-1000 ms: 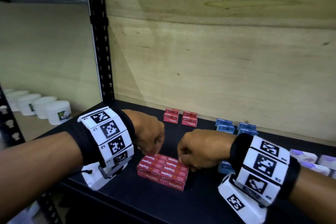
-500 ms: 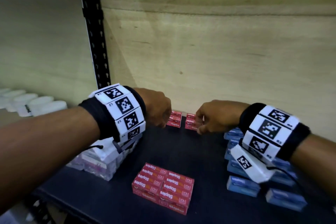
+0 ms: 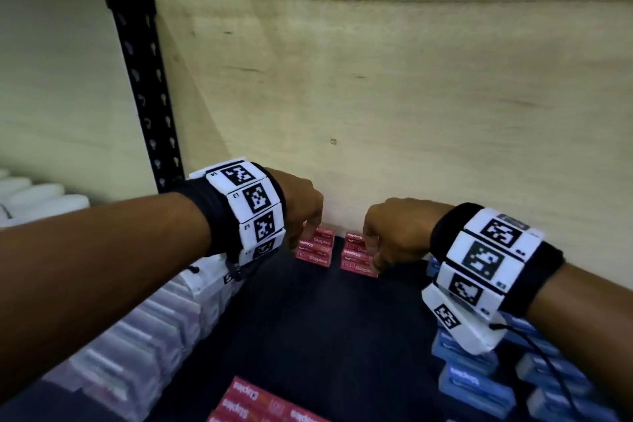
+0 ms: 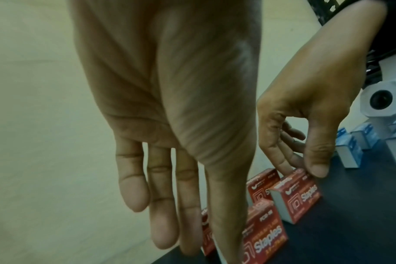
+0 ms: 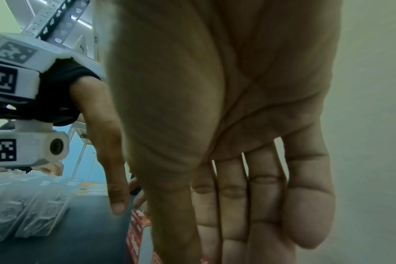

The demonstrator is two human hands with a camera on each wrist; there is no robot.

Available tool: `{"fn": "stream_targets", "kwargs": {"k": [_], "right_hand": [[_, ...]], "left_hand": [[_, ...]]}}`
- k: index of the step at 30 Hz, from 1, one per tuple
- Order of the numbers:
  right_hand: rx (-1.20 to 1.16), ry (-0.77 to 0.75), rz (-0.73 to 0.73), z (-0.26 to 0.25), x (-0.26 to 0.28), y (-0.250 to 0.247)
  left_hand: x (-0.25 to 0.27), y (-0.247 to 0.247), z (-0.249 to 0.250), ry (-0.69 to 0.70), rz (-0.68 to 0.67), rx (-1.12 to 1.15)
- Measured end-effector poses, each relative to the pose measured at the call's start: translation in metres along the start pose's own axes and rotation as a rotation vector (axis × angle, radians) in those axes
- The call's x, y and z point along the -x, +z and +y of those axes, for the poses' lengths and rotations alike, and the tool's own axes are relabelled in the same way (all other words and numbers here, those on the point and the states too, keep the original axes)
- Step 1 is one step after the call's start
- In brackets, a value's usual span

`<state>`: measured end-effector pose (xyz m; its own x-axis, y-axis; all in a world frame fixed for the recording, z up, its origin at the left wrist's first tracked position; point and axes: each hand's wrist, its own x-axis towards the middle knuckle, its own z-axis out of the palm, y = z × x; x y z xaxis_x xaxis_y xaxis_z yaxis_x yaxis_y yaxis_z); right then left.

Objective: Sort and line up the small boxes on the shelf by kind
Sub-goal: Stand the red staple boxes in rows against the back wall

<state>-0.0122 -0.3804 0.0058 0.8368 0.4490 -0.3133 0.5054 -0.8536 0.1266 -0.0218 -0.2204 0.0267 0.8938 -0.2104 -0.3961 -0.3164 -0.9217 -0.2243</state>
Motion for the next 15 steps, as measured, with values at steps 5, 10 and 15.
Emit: {"fn": "stream_targets", "kwargs": {"k": [5,10,15], "right_hand": [[-0.012,-0.026,0.008,0.001,-0.001,0.0],[-0.043,-0.045,0.007,-0.003,0.016,0.001],[-0.073,-0.06,0.011,-0.013,0.046,0.003]], "left_hand": [[-0.004,0.002,0.006,0.025,-0.01,-0.045],[0.007,0.002,0.009,0.041,-0.02,-0.03],[0.031,0.015,0.009,0.065,-0.078,0.055]]}}
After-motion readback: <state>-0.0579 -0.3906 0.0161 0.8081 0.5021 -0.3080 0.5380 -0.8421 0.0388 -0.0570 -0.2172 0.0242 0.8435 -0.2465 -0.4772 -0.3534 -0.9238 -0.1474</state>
